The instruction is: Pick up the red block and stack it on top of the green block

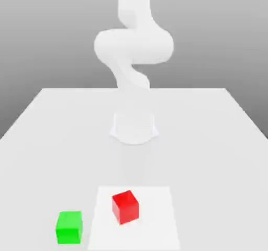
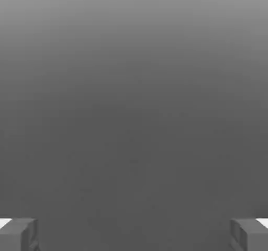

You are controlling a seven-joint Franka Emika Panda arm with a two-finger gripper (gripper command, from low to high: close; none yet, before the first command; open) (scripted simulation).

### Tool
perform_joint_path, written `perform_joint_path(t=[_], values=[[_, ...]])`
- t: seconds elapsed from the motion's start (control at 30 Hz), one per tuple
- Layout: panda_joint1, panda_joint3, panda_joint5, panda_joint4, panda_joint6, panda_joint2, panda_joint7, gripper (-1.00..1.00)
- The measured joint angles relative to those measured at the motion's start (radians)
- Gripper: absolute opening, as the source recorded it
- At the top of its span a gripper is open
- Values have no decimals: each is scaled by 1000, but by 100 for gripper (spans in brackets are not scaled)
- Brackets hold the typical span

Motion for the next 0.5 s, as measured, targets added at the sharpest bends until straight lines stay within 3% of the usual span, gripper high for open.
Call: perform_joint_path(t=[0.5], values=[[54, -94, -13, -271, 304, 551, -327, 0]])
